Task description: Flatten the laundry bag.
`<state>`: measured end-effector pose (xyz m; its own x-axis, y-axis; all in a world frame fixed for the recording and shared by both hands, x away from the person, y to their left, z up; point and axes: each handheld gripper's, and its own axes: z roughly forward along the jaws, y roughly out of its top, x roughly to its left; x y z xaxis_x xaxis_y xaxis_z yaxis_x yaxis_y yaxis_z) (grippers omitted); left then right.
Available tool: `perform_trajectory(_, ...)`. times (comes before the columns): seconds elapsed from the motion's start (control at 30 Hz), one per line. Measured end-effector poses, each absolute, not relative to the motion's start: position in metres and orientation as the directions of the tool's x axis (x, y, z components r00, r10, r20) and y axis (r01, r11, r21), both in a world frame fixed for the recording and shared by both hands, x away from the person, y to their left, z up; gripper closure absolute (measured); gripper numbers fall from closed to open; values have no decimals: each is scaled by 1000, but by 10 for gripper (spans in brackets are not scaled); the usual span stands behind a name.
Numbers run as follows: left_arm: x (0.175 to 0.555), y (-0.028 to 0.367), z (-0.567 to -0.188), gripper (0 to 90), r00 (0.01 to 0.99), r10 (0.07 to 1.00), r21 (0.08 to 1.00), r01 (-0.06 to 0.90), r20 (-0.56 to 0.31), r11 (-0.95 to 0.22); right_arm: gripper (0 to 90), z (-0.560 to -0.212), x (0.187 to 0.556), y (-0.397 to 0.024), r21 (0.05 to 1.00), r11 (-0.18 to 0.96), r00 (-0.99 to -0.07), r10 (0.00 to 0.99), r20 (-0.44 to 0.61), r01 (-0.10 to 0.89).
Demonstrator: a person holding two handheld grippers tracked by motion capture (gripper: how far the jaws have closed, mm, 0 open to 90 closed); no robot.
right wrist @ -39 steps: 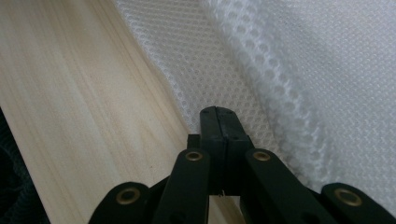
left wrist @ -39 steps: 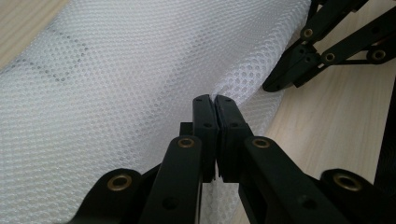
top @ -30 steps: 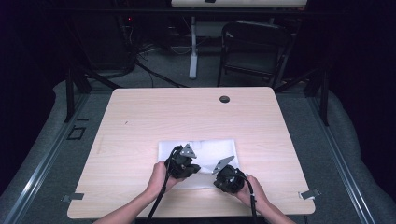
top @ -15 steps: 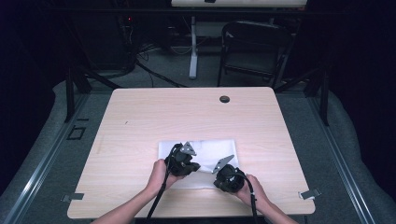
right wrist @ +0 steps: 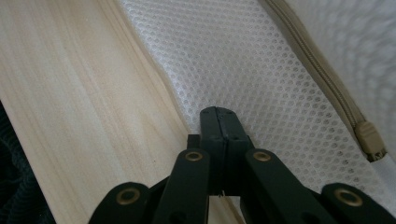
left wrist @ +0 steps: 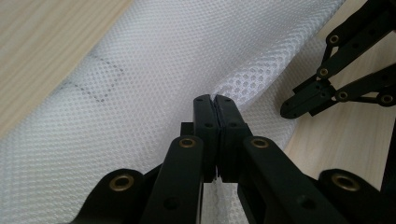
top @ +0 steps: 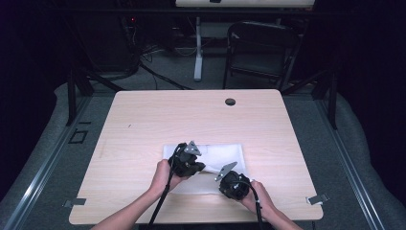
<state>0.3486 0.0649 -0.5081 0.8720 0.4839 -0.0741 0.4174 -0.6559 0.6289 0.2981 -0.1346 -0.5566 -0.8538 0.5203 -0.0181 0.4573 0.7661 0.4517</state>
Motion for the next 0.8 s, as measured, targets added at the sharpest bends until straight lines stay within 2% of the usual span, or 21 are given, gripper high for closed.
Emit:
perform_trajectory(0.3,361,64,-497,891,867,498,636,403,-34,-658,900,-557,301,-137,455,761,-856,516,8,463)
perform_trajectory(0.57,381,70,-487,890,858,509,620,437,-69,-652,900,-557,307,-143,453,744,-853,516,75,490)
perform_trajectory(0.8,384,69,-475,890,858,512,621,426,-46,-658,900,-556,303,-139,438,767,-862,505,39,469)
